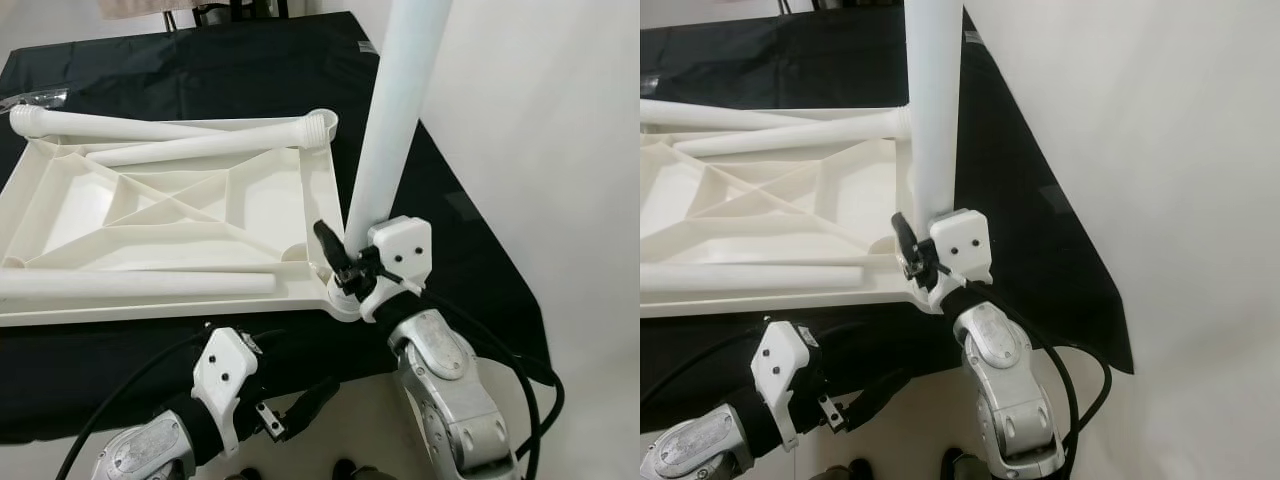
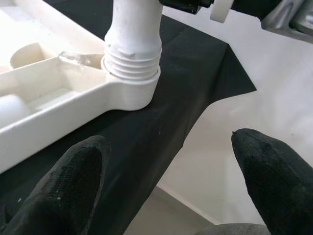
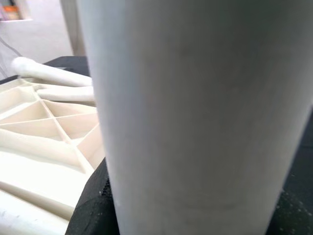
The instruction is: Building children table
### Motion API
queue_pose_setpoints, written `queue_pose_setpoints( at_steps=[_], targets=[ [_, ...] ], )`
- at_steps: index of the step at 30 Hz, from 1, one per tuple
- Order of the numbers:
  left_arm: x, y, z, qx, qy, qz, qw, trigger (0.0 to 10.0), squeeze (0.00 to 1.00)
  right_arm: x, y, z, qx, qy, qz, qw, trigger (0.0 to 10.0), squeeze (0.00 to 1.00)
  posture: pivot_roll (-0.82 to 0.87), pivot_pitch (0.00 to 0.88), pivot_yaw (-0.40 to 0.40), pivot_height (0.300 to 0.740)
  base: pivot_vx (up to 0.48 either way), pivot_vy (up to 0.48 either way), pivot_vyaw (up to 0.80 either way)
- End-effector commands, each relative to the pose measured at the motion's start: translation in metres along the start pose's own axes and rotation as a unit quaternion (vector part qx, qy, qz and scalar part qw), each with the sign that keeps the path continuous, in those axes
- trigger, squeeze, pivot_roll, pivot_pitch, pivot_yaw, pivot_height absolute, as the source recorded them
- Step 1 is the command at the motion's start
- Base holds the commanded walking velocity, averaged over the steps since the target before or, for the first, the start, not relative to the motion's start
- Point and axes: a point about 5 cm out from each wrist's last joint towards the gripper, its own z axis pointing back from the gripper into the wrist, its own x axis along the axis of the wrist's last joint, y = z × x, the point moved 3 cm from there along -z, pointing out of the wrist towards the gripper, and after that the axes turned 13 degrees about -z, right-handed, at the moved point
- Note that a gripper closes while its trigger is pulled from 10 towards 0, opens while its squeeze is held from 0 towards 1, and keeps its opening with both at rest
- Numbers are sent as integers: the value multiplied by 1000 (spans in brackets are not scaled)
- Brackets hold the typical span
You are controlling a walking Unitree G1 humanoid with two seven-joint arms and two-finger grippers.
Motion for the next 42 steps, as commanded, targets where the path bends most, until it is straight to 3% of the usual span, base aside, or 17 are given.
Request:
queue_pose_setpoints(
  at_steps=[1, 10, 11, 12, 13, 15, 18, 22, 23, 24, 25, 29, 36, 37, 38, 39, 42],
  targets=[
    [-5, -3, 1, -3, 8, 5, 1000, 10000, 0, -75, -15, 18, -107, 171, -87, 975, 10000, 0, -4, 290, -21, 740, 0, 0, 0],
    [-7, -2, 0, -3, 10, 1, 1000, 10000, 0, -68, -15, 18, -129, 161, -116, 972, 10000, 0, -5, 270, -9, 740, 0, 0, 0],
    [-7, -2, -1, -3, 10, 1, 1000, 10000, 0, -67, -15, 17, -124, 157, -119, 972, 10000, 631, -5, 268, -8, 740, 0, 0, 0],
    [-7, -2, -1, -3, 10, 1, 1000, 10000, 0, -67, -15, 17, -124, 157, -119, 972, 10000, 631, -5, 268, -8, 740, 0, 0, 0],
    [-8, -2, -1, -3, 10, 0, 1000, 10000, 0, -64, -13, 15, -108, 148, -129, 975, 10000, 1000, -6, 265, -7, 740, 0, 0, 0],
    [-8, -2, -1, -3, 10, 0, 1000, 10000, 0, -57, -10, 10, -86, 131, -143, 977, 10000, 1000, -6, 264, -5, 740, 0, 0, 0],
    [-8, -1, -2, -2, 9, -1, 1000, 10000, 0, -30, 7, -1, 31, 87, -182, 979, 10000, 1000, -9, 265, -2, 740, 0, 0, 0],
    [-8, 0, -3, -1, 8, 0, 1000, 10000, 0, -14, 14, -5, 122, 76, -166, 976, 10000, 1000, -12, 264, -2, 740, 0, 0, 0],
    [-8, 0, -4, -1, 7, 0, 1000, 10000, 0, -7, 15, -6, 179, 78, -143, 970, 10000, 796, -14, 261, -6, 740, 0, 0, 0],
    [-8, 0, -4, -1, 7, 0, 1000, 10000, 0, -7, 15, -6, 179, 78, -143, 970, 10000, 796, -14, 261, -6, 740, 0, 0, 0],
    [-8, 1, -5, 0, 7, 0, 1000, 10000, 0, -3, 11, -8, 226, 87, -107, 964, 10000, 0, -14, 257, -11, 740, 0, 0, 0],
    [-10, 2, -7, 4, 5, -2, 1000, 10000, 0, 6, -8, -18, 327, 114, -33, 937, 10000, 0, -9, 238, -24, 740, 0, 0, 0],
    [-16, 2, -13, 10, 5, -5, 1000, 10000, 0, 13, -22, -37, 406, 138, -20, 903, 10000, 0, 2, 204, -37, 740, 0, 0, 0],
    [-18, 3, -14, 12, 5, -8, 1000, 10000, 0, 14, -25, -43, 413, 141, -29, 899, 4627, 0, 14, 185, -45, 740, 0, 0, 0],
    [-18, 3, -15, 14, 5, -10, 1000, 10000, 0, 15, -26, -47, 419, 143, -35, 896, 4627, 0, 14, 185, -45, 740, 0, 0, 0],
    [-20, 3, -16, 18, 6, -14, 1000, 10000, 0, 15, -30, -52, 420, 147, -38, 895, 118, 0, 23, 171, -54, 740, 0, 0, 0],
    [-21, 4, -17, 23, 5, -20, 1000, 10000, 0, 11, -36, -58, 423, 158, -39, 891, 0, 0, 30, 161, -58, 740, 0, 0, 0]
  ],
)
